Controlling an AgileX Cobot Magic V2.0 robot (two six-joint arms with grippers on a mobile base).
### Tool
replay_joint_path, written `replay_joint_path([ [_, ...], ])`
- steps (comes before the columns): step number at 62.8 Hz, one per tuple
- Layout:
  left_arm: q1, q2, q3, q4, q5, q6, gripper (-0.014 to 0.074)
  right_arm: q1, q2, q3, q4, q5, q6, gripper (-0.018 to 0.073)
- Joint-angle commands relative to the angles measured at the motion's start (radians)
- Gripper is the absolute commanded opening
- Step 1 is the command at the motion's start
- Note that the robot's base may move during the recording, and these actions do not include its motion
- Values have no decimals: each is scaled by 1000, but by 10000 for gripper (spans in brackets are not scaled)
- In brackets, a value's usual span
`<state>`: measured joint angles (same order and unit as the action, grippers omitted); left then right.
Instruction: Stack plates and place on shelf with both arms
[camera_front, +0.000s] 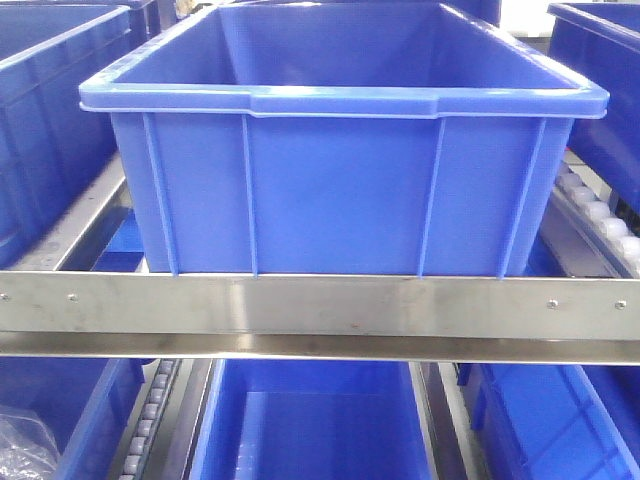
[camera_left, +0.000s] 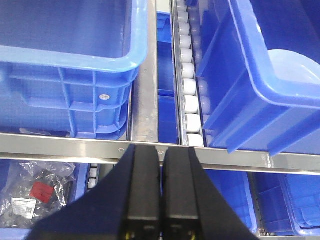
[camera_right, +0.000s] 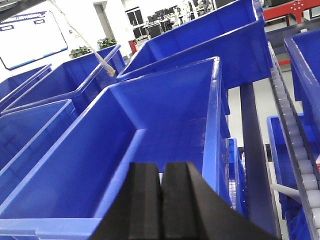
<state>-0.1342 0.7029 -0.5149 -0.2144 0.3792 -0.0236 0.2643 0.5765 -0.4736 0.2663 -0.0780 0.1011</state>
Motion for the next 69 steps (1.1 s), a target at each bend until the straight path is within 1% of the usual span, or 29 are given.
replay_joint_path([
  [1, 0, -2, -28, -9, -77, -5, 90, -7, -2, -29, -3, -73, -2, 34],
  [16, 0, -2, -28, -9, -77, -5, 90, -9, -2, -28, -5, -38, -2, 34],
  [20, 0, -2, -28, -9, -75, -5, 90, -23, -42, -9, -18, -30, -6, 34],
  [29, 0, -2, -28, -9, -75, -5, 90, -130, -154, 89, -24, -30, -9, 34],
  [36, 0, -2, -28, -9, -75, -5, 90, -215, -260, 206, -24, -29, -9, 34],
  [45, 0, -2, -28, -9, -75, -5, 90, -280, -388, 341, -26, -28, -12, 34],
  [54, 0, -2, -28, -9, -75, -5, 90, -292, -483, 427, -70, -28, -20, 34],
  [62, 0, -2, -28, -9, -75, -5, 90, -293, -547, 486, -81, -28, -20, 34],
  [69, 0, -2, -28, -9, -75, -5, 90, -294, -605, 486, -94, 47, -20, 34],
])
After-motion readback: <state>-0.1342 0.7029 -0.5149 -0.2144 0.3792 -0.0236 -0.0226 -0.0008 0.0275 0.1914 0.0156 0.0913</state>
